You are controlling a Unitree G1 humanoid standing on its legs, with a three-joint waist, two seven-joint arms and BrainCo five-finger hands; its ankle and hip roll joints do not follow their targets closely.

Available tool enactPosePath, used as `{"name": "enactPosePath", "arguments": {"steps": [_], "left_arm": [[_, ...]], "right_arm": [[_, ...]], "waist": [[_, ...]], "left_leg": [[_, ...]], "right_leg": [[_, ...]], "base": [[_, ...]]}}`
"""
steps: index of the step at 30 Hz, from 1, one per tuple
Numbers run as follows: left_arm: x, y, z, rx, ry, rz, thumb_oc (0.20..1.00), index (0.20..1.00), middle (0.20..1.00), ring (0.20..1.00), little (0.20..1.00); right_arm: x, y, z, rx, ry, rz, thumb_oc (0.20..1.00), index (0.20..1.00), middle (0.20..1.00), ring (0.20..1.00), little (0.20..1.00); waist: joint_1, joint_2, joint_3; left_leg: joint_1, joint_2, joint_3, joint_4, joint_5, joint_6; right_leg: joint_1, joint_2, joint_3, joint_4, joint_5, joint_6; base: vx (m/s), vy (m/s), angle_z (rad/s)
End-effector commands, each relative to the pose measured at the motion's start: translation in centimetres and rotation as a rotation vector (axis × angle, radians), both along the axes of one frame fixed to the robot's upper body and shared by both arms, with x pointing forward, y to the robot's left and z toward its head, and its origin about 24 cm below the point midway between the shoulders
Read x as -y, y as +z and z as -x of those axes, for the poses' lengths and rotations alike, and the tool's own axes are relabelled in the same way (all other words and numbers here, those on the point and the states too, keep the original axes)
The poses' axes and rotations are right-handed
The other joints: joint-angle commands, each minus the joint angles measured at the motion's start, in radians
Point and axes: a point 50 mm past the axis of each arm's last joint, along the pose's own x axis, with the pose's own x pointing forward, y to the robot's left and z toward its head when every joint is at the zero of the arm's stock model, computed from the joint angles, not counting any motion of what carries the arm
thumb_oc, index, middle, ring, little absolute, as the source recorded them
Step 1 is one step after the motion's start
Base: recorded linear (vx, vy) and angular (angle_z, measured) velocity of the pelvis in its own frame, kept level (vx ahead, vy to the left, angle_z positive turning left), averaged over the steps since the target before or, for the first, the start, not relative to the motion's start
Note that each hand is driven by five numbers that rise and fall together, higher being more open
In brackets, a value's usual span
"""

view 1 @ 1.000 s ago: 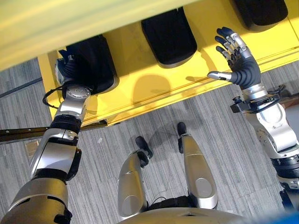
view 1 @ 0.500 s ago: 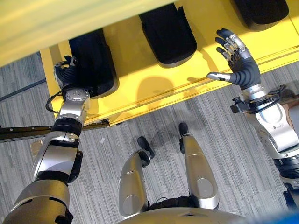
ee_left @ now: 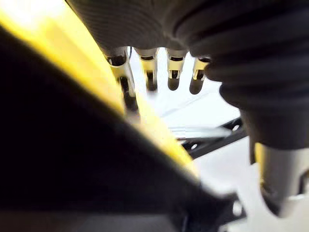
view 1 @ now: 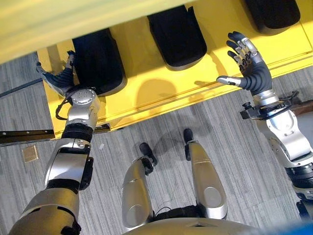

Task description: Move parts from the plastic box to the shelf.

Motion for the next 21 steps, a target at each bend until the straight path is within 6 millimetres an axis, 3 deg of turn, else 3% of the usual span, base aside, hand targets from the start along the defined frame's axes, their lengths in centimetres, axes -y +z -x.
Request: {"name": "enactPosePath", "arguments": {"steps": [1,7,17,18,21], "left_arm": [[-1.3,1.7,1.4,0.157,0.074,-0.002,1.000,1.000,1.000,1.000,1.000],[-0.8,2.1,2.8,0.265,0.197,-0.030,1.000,1.000,1.000,1.000,1.000],[-1.4,5.8,4.7,0.287,0.367,-0.356,1.000,1.000,1.000,1.000,1.000],[-1.6,6.4,5.3,0.311,0.373,-0.401,1.000,1.000,1.000,1.000,1.000],[-1.6,6.2,6.5,0.352,0.361,-0.441,1.000,1.000,1.000,1.000,1.000]], "right_arm": [[-0.4,1.1,1.0,0.121,0.017,-0.046,1.000,1.000,1.000,1.000,1.000],[-0.2,0.7,1.2,0.112,0.010,-0.054,1.000,1.000,1.000,1.000,1.000],[0.2,0.9,1.4,0.095,0.011,-0.064,1.000,1.000,1.000,1.000,1.000],[0.4,0.7,1.6,0.088,0.012,-0.063,1.000,1.000,1.000,1.000,1.000],[0.9,0.1,2.1,0.079,0.009,-0.066,1.000,1.000,1.000,1.000,1.000]], "waist": [[0.009,-0.039,-0.026],[0.023,-0.037,-0.027],[0.034,-0.020,-0.026],[0.033,-0.018,-0.026],[0.039,-0.010,-0.031]], "left_leg": [[0.019,-0.016,-0.027,0.065,-0.057,0.014],[0.026,-0.024,-0.039,0.062,-0.058,0.018],[0.016,-0.030,-0.038,0.062,-0.059,0.022],[0.015,-0.030,-0.025,0.055,-0.036,0.031],[0.032,-0.036,-0.025,0.048,-0.036,0.033]], "right_leg": [[0.052,-0.011,0.026,-0.073,0.043,0.015],[0.064,-0.011,0.020,-0.074,0.039,0.013],[0.053,-0.013,0.019,-0.064,0.038,0.011],[0.052,-0.014,0.017,-0.077,0.060,0.005],[0.072,-0.016,0.018,-0.090,0.062,0.005]], "base": [[0.00,0.000,0.00],[0.01,-0.018,0.04],[-0.01,-0.001,0.00],[-0.07,-0.012,-0.01],[0.00,-0.008,-0.03]]}}
